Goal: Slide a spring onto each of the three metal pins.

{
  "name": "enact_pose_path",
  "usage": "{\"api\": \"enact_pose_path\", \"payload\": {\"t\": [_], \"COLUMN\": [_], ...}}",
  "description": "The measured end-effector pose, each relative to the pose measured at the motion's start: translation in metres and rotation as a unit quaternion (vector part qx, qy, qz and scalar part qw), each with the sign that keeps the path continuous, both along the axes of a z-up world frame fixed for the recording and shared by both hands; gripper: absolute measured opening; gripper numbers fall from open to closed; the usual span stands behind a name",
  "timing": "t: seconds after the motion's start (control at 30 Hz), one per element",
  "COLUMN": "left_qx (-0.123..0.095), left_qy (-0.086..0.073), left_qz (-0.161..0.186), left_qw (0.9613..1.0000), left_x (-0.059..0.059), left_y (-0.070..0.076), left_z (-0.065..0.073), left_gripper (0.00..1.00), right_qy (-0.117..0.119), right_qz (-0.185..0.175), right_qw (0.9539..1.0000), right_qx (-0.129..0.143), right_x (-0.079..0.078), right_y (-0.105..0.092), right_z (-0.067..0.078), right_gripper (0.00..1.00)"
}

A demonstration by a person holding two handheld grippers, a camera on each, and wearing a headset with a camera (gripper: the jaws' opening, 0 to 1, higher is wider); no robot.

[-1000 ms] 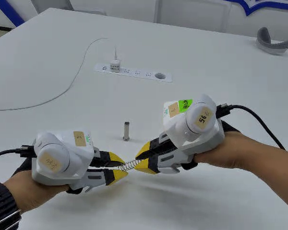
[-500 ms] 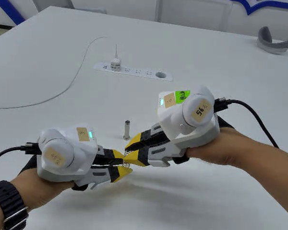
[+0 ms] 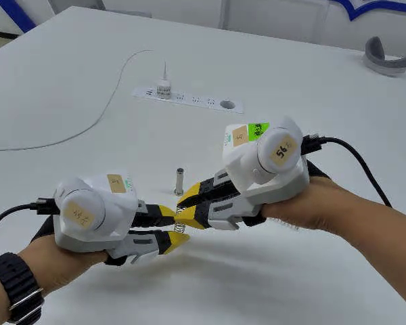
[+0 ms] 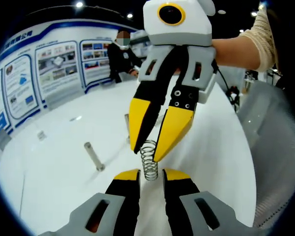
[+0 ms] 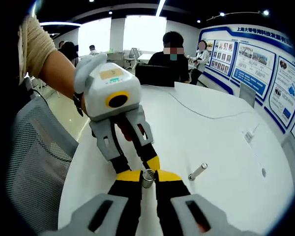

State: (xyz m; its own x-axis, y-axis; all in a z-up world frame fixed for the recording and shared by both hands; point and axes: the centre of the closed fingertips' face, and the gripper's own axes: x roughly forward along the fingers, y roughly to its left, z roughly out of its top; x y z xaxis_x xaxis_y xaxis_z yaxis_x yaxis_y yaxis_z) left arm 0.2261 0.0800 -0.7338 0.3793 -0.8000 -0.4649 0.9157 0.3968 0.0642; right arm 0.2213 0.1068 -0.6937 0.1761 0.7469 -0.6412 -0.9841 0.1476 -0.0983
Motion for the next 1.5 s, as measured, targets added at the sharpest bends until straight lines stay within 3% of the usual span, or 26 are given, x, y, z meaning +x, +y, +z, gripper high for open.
{"api": "enact_pose_path", "payload": {"t": [0.3,0.67,0.9,1.27,1.5], "left_qx": [-0.019,-0.034,-0.046,-0.050,-0.053], "left_qy": [0.011,0.007,0.019,0.020,0.023], "left_qz": [0.036,0.068,0.080,0.094,0.099], "left_qw": [0.9991,0.9971,0.9956,0.9941,0.9934], "left_x": [0.007,0.016,0.016,0.019,0.019], "left_y": [0.011,0.020,0.022,0.026,0.027], "left_z": [0.001,0.004,0.005,0.005,0.005], "left_gripper": [0.28,0.38,0.45,0.49,0.51], "right_qy": [-0.007,-0.022,-0.034,-0.062,-0.062], "right_qz": [-0.015,-0.031,-0.041,-0.066,-0.080], "right_qw": [0.9999,0.9993,0.9986,0.9959,0.9947], "right_qx": [0.001,0.001,0.001,0.011,0.015], "right_x": [0.011,0.029,0.043,0.075,0.092], "right_y": [-0.007,-0.012,-0.014,-0.009,-0.006], "right_z": [0.007,0.019,0.029,0.045,0.047], "right_gripper": [0.11,0.11,0.11,0.11,0.11]}}
